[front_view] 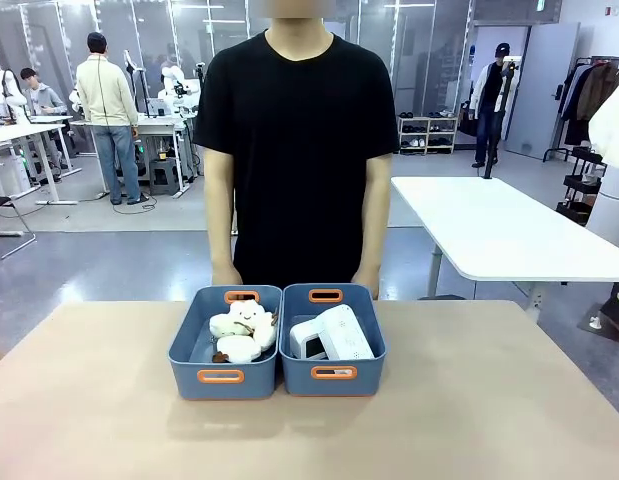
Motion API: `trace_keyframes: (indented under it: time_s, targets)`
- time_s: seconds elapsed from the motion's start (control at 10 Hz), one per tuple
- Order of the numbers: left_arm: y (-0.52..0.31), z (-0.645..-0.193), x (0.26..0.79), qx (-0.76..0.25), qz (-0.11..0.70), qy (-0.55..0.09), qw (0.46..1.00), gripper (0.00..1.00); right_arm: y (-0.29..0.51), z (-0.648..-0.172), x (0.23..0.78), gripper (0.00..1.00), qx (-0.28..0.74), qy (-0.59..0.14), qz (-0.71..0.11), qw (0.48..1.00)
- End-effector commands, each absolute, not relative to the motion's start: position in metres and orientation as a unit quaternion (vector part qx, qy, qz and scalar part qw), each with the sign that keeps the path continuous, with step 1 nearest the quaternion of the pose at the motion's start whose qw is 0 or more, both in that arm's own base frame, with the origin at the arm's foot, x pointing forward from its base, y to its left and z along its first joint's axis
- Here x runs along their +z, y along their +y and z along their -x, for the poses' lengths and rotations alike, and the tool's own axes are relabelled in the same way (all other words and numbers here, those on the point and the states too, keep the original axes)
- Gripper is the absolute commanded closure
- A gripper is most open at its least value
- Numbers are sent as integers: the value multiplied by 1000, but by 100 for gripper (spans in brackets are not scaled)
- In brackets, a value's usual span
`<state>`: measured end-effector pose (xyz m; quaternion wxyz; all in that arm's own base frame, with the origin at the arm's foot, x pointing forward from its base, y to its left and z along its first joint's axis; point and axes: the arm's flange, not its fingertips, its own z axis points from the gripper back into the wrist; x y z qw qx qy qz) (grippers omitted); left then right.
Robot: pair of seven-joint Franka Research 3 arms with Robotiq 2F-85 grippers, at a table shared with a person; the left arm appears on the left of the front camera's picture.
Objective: Sort the digital clocks into the basket.
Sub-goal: Pick up the Digital clock from the table and place it into the empty Plastic storage basket.
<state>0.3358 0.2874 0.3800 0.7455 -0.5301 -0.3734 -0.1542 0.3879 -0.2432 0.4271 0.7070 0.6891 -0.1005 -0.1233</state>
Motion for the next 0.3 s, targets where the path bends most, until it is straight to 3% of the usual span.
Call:
trace_keyframes:
  time_s: [0.0, 0.2]
  targets:
    - [285, -334, 382, -148, 528, -372, 749, 0, -241, -384, 427, 0, -124, -98, -686, 711]
    - [285, -334, 382, -148, 528, -372, 749, 0, -241, -384, 427, 0, -124, -98, -686, 711]
